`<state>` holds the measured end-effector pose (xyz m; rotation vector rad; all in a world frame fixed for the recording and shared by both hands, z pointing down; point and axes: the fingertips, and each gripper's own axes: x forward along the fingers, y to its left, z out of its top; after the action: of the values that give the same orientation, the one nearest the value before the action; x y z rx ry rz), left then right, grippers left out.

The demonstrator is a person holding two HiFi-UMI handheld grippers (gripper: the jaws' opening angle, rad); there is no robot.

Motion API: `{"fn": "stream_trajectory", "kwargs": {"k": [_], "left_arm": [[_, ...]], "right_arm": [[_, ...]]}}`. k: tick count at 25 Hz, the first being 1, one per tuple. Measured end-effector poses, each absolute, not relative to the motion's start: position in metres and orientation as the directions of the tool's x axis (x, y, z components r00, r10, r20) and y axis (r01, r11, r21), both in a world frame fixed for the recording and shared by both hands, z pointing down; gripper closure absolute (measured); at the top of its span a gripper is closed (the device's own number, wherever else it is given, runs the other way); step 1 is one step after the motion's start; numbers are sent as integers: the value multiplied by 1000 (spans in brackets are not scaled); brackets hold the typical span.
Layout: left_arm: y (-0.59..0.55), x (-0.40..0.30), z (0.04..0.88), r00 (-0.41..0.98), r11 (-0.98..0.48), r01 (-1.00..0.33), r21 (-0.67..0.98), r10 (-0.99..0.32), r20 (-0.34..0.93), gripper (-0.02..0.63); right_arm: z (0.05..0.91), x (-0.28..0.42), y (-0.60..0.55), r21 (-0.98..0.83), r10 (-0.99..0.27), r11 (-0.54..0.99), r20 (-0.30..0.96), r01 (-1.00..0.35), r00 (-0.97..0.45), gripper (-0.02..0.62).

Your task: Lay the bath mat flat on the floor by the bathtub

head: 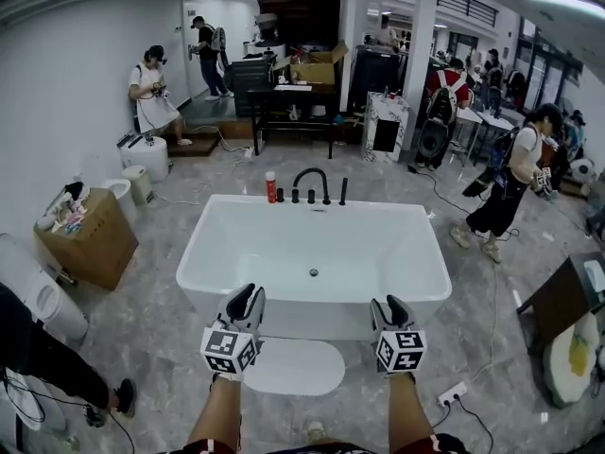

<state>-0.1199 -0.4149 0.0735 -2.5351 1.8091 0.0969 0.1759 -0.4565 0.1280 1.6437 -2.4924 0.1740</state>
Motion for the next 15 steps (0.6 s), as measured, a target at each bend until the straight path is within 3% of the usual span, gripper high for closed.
{"fn": "stream_trajectory", "kwargs": {"k": [15], "left_arm": [[-313,-173,36,355,-361,-932,46,-930,-94,518]], "right_arm": [[90,138,-338,-16,-925,340,176,-940,-337,413]]}}
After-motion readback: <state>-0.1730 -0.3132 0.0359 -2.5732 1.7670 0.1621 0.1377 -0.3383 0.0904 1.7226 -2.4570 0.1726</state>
